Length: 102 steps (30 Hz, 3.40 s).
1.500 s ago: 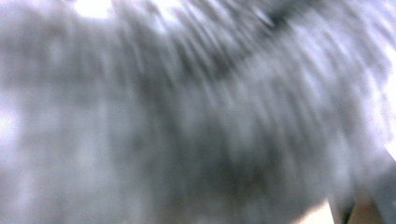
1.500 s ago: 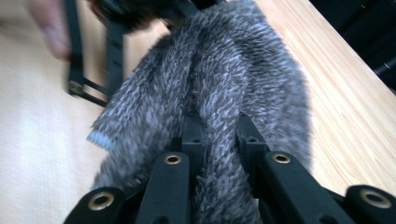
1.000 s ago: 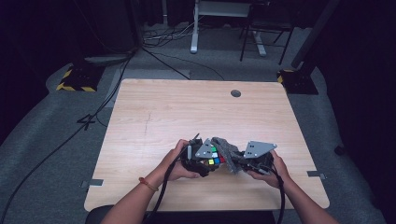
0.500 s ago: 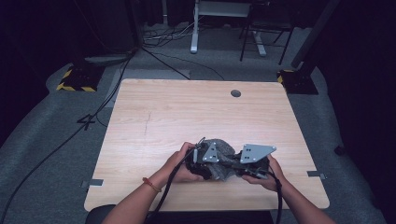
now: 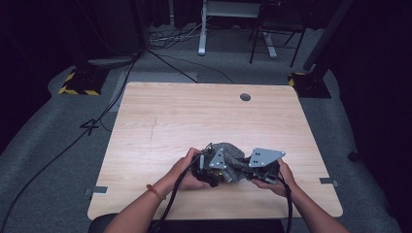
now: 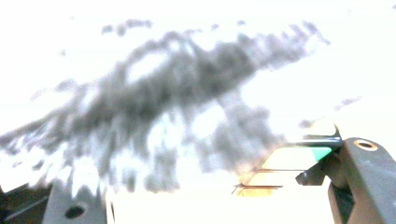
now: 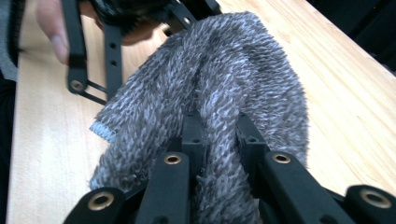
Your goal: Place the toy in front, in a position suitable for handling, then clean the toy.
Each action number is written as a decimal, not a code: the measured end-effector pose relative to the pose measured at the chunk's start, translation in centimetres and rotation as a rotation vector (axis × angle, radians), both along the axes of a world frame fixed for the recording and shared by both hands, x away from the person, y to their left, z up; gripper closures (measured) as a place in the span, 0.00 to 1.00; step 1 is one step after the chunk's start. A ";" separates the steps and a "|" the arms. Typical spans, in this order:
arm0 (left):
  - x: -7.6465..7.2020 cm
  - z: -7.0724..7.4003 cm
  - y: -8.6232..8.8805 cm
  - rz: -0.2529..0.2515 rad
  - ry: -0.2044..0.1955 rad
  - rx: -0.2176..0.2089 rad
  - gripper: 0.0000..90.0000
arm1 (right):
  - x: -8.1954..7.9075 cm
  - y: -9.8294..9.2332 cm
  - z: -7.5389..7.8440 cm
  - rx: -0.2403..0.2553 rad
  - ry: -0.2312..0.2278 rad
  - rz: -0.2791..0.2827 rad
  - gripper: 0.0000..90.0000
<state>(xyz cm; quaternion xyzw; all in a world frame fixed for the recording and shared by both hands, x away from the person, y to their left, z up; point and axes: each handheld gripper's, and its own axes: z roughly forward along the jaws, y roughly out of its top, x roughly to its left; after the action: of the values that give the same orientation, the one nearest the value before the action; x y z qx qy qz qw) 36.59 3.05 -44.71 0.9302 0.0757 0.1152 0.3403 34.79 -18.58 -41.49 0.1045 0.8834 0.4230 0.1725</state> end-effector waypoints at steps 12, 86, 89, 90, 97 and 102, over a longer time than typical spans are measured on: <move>-0.1 1.0 1.1 0.000 0.023 -0.104 0.37 | 1.6 -2.1 -1.0 0.029 0.059 -0.077 0.87; 0.0 2.1 1.6 0.008 -0.047 -0.137 0.37 | 1.4 -3.4 -1.8 0.138 0.162 -0.045 0.87; -0.1 2.0 1.3 0.006 -0.049 -0.118 0.37 | 1.1 -3.3 -1.5 0.158 0.159 -0.028 0.87; -0.2 1.9 1.2 0.006 -0.047 -0.118 0.37 | 0.9 -3.1 -1.3 0.170 0.159 -0.015 0.87; -0.8 0.7 -0.7 -0.036 -0.039 -0.046 0.37 | -0.2 -2.1 -0.1 0.198 0.111 0.020 0.87; -1.0 0.5 -1.2 -0.049 -0.040 -0.038 0.37 | -0.1 -2.1 0.0 0.180 0.082 -0.008 0.87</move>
<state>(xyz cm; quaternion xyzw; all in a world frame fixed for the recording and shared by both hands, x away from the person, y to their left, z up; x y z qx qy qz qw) 35.59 1.90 -44.19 0.9226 0.0481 0.1240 0.3622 34.69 -20.65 -41.50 0.1402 0.8478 0.4952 0.1280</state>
